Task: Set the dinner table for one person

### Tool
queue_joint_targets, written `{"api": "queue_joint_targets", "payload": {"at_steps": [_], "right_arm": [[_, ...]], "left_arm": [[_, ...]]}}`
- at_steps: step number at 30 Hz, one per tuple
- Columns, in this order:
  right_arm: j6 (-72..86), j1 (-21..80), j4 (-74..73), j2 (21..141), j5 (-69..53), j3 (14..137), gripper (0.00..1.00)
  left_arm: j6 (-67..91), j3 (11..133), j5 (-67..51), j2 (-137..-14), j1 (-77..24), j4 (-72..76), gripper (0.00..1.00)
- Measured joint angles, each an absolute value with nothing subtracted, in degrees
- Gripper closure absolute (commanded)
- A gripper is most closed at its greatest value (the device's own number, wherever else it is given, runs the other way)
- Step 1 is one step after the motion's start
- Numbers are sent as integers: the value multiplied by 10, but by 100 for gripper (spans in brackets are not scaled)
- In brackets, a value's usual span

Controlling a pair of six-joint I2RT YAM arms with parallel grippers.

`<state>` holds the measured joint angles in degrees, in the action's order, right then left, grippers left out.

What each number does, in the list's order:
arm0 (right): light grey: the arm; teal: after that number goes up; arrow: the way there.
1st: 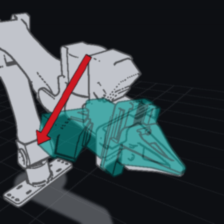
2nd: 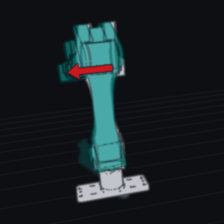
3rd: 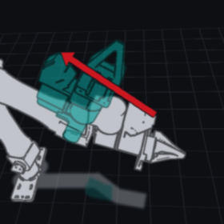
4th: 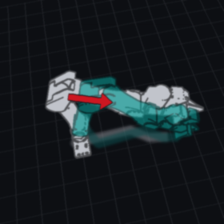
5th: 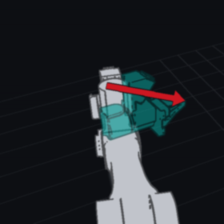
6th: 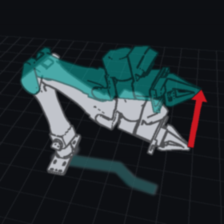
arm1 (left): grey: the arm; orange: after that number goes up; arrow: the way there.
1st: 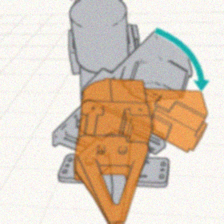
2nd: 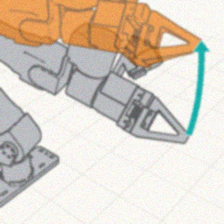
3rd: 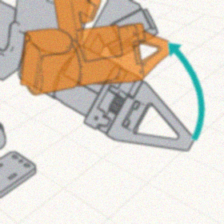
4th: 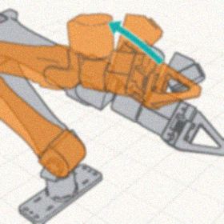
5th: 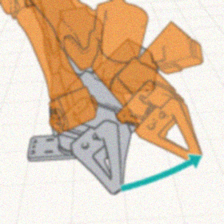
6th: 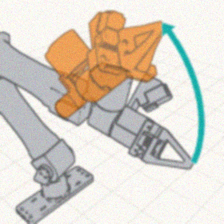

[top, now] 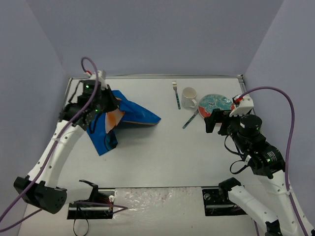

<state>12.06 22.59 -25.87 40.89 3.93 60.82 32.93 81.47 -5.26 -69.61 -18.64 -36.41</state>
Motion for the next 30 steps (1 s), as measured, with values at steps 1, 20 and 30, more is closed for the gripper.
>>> {"api": "queue_joint_targets", "payload": {"at_steps": [1, 20, 30], "right_arm": [[122, 226, -259, 409, 34, 608, 0], [225, 248, -181, 600, -124, 545, 16], [255, 363, -93, 773, -94, 547, 24]], "left_arm": [[338, 786, -52, -706, -204, -359, 100], [455, 599, -8, -729, -376, -243, 10], [448, 480, 16, -540, -134, -312, 13]]}}
